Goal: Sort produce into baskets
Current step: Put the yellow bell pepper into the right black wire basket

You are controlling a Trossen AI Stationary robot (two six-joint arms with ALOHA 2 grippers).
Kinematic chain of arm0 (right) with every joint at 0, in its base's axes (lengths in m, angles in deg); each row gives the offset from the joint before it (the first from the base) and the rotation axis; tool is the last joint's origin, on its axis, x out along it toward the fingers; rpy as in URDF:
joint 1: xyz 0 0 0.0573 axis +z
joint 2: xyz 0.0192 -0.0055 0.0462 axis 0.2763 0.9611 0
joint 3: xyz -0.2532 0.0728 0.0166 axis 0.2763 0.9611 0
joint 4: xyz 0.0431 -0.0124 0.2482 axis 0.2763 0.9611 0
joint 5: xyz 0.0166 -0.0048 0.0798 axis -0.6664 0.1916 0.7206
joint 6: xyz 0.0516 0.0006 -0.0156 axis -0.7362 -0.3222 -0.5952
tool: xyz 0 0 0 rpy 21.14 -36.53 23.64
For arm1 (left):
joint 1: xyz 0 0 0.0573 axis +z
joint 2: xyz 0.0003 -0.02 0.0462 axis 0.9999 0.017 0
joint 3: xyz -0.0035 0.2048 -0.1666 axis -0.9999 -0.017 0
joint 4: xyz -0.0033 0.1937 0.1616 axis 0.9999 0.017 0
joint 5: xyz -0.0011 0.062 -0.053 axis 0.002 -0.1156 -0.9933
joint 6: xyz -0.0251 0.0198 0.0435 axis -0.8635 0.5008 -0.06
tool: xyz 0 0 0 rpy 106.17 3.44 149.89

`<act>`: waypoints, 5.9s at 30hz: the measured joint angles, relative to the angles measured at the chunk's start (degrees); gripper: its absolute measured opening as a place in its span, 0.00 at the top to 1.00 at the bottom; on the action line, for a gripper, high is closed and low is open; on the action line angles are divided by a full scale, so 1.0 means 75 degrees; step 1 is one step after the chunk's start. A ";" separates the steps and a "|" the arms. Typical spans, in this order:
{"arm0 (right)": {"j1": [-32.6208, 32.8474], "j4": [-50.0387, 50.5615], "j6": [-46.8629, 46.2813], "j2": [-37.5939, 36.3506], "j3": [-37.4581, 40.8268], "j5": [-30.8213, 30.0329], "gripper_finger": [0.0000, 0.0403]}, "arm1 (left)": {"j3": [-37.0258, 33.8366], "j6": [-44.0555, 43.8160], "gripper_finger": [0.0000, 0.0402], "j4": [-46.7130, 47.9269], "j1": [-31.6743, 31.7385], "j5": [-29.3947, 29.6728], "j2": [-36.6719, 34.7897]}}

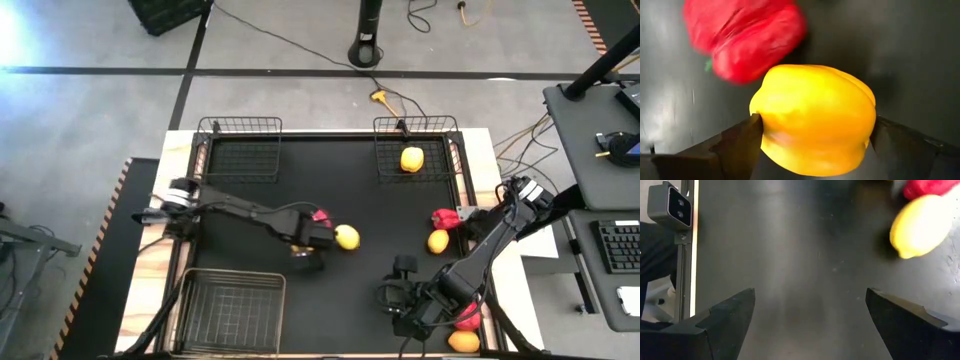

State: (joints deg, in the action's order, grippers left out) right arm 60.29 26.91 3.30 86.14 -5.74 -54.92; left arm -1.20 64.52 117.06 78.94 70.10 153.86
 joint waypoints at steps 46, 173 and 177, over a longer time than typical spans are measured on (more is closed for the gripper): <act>-0.0447 -0.1129 0.0853 0.0009 0.0543 -0.0481 0.07 | 0.2284 0.0646 0.07 -0.0744 -0.0050 -0.0229 0.0409; -0.3385 -0.0284 -0.3973 0.3519 -0.1665 -0.0708 0.07 | -0.6741 -0.0561 0.07 -1.1632 -0.1346 0.2570 -0.3338; -0.3515 -0.0748 -0.3160 0.3664 -0.1665 -0.0527 0.07 | -0.6741 -0.0561 0.07 -1.1633 -0.1346 0.2571 -0.3338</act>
State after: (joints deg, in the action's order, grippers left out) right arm 33.93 21.30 -20.40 113.62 -18.23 -58.88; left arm -51.76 60.32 29.81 68.84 89.38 128.83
